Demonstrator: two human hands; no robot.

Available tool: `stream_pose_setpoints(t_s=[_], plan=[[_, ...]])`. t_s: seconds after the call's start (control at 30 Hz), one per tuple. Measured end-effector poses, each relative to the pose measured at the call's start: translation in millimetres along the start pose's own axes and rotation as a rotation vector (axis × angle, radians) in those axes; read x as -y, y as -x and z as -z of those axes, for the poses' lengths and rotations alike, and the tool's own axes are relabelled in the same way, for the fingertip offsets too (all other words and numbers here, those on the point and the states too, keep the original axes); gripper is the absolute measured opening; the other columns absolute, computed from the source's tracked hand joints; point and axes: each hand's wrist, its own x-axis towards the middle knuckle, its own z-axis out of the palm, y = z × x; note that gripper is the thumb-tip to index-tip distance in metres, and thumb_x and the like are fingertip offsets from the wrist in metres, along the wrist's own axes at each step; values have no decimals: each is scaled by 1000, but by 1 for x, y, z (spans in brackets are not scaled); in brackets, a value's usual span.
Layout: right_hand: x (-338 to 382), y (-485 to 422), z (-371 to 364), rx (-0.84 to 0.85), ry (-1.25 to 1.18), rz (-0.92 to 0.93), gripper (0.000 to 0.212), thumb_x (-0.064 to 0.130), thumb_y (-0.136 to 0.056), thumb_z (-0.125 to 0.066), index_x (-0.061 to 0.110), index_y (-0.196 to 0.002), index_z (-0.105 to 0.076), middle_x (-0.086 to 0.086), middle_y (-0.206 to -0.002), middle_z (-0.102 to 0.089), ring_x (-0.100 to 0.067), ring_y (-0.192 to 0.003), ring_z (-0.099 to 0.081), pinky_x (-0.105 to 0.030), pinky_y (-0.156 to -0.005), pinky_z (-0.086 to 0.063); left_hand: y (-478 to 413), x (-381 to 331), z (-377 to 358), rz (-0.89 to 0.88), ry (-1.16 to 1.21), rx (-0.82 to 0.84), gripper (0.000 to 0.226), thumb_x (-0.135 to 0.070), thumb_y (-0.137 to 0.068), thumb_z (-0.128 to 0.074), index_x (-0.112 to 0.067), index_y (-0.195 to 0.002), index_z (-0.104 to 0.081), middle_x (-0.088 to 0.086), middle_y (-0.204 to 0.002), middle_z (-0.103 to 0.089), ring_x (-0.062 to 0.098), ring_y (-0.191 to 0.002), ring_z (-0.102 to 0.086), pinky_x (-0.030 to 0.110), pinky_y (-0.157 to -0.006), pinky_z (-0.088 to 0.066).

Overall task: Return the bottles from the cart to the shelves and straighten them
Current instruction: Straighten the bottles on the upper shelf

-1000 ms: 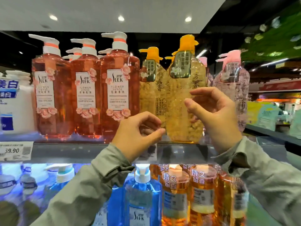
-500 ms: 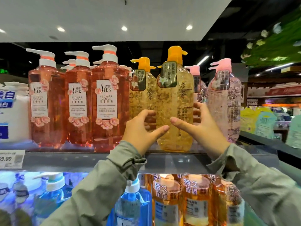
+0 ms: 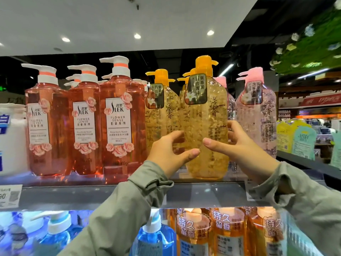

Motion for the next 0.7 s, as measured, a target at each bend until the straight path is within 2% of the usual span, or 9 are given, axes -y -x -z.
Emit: stream_pose_setpoints(t_s=[0.07,0.13,0.27,0.4,0.53,0.6,0.7], plan=[[0,-2,2,11,-43,-5,82,43,-57,-82,25,-127,-42,-1,-121,-61,-15,-105,-64,-34,-83,-56,-4,2,-2,1,-4,33,68,-35,-76,-75,-14,-135,-50,-2,-124,-61,10,-110,-59,28,-100,-46],[0,-5,3,19,-114,-14,84,30,-57,-79,24,-130,-37,-4,-118,-63,-13,-98,-68,-30,-72,-58,-6,2,-4,7,-2,57,67,-34,-76,-75,-14,-135,-50,1,-125,-62,11,-113,-59,31,-101,-46],[2,-11,4,53,-208,-32,87,18,-59,-77,25,-135,-35,-2,-116,-67,-15,-99,-68,-36,-79,-57,-8,4,-7,27,36,68,71,-39,-72,-78,-16,-133,-50,4,-124,-63,12,-115,-59,34,-102,-46],[-4,-13,4,51,-217,-33,84,20,-61,-86,26,-131,-41,0,-115,-68,-14,-98,-69,-32,-74,-57,-9,4,-10,49,45,69,65,-34,-74,-77,-19,-131,-50,7,-120,-65,13,-113,-60,35,-99,-48],[-4,-14,6,67,-237,-50,85,23,-55,-81,24,-131,-43,-1,-113,-69,-17,-98,-69,-34,-73,-58,-3,1,-10,37,53,26,63,-37,-71,-76,-20,-128,-53,-2,-113,-64,4,-103,-61,13,-86,-49],[-4,-13,6,81,-234,-54,84,21,-60,-85,24,-133,-42,-1,-114,-69,-17,-98,-69,-33,-73,-58,0,0,-10,28,65,-7,64,-43,-67,-76,-21,-123,-56,-1,-113,-65,5,-98,-63,17,-84,-52],[-4,-13,6,79,-224,-46,80,18,-63,-82,22,-132,-42,0,-112,-69,-14,-95,-69,-27,-69,-58,6,-4,-12,-32,24,-155,52,-37,-73,-75,-20,-119,-57,-4,-112,-61,8,-101,-60,23,-84,-54]])
